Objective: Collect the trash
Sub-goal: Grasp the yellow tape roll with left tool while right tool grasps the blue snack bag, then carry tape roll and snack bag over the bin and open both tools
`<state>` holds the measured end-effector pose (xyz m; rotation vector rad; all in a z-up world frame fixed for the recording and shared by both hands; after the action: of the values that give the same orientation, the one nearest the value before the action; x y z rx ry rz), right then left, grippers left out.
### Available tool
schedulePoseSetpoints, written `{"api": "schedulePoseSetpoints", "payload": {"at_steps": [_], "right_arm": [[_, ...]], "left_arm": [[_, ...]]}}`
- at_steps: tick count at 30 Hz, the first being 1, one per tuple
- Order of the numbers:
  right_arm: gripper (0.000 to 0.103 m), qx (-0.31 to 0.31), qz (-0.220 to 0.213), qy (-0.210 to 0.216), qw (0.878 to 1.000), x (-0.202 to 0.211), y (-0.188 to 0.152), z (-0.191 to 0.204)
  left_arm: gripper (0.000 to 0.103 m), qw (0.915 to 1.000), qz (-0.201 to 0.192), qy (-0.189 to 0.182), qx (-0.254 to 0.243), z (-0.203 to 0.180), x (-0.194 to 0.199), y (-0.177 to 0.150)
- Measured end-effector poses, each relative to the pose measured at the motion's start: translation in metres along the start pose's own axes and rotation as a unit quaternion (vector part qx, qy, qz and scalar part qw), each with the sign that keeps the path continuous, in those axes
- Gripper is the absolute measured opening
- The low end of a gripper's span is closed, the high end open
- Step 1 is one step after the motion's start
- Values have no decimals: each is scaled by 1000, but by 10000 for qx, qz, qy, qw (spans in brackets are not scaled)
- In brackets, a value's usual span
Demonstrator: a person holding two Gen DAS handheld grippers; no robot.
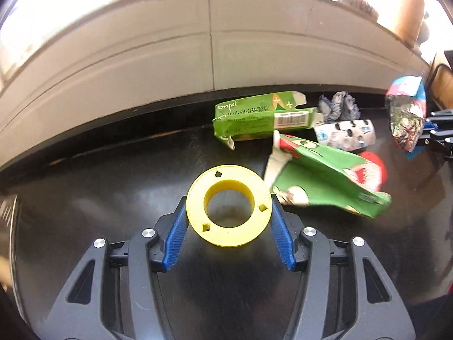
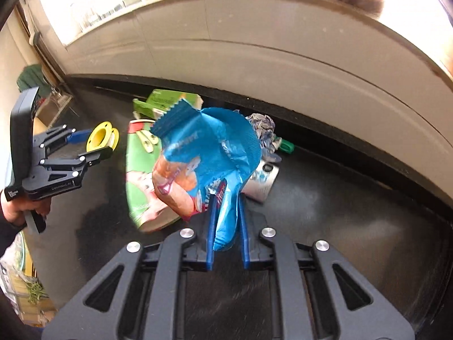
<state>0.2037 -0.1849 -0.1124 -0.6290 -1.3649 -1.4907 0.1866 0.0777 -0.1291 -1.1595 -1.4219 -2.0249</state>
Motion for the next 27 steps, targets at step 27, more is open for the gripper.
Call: {"api": "schedulePoseSetpoints", "payload": {"at_steps": [27], "right_arm": [[14,-136,-163,380,9991,106,-143,54]], "left_arm": [[54,9968,-22,332,722,-127,157,-116]]}}
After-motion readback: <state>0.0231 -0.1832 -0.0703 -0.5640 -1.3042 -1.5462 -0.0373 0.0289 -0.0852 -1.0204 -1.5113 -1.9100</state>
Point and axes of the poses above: each gripper's, at about its wrist camera, not at the fingertips, and x roughly against the way its jaws point, z to its left, y to its top, the point moved 1 cm from there along -x, roughly the way its jaws point, and after that the axes turned 13 degrees about -x, right-handed, at the moved point
